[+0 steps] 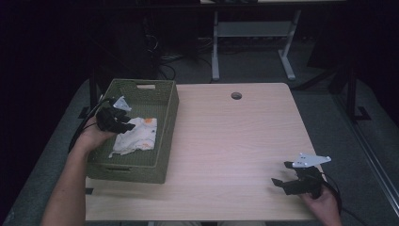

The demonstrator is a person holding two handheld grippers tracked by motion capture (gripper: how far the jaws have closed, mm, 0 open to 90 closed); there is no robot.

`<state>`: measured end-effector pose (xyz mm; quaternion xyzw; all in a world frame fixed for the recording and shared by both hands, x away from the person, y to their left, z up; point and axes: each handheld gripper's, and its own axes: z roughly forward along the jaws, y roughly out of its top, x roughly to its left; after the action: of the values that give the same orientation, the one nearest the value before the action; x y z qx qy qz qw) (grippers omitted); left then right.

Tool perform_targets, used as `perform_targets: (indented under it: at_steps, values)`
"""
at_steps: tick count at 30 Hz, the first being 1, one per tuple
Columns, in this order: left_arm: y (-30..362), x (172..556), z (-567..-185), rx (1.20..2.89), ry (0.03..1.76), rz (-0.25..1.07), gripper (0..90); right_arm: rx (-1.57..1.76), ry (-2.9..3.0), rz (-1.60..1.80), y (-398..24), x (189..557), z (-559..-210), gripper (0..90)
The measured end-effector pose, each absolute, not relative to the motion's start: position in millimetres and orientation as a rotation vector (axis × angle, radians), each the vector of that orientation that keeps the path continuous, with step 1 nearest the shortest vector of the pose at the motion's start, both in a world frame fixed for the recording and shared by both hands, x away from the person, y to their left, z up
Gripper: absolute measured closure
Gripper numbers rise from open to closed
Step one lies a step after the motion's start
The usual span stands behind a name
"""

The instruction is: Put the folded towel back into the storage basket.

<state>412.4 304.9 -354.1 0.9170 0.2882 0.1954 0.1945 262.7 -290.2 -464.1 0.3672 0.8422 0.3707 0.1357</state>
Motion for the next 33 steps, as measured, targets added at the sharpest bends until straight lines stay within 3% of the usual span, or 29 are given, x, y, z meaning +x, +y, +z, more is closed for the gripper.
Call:
perform_targets:
  at_steps: [11,25,33]
  values:
    - [285.9,411.7,-368.6,2.630,0.783,0.406,63.3,1.063,2.440,1.077,-291.5,261.7,-464.2,16.0]
    - [277.8,404.6,-358.3,2.575,0.789,0.396,63.5,1.057,2.437,1.089,-291.1,259.4,-462.2,16.0]
    - [273.1,407.9,-369.6,2.637,0.778,0.330,64.1,1.054,2.444,1.074,-289.2,259.7,-463.0,16.0]
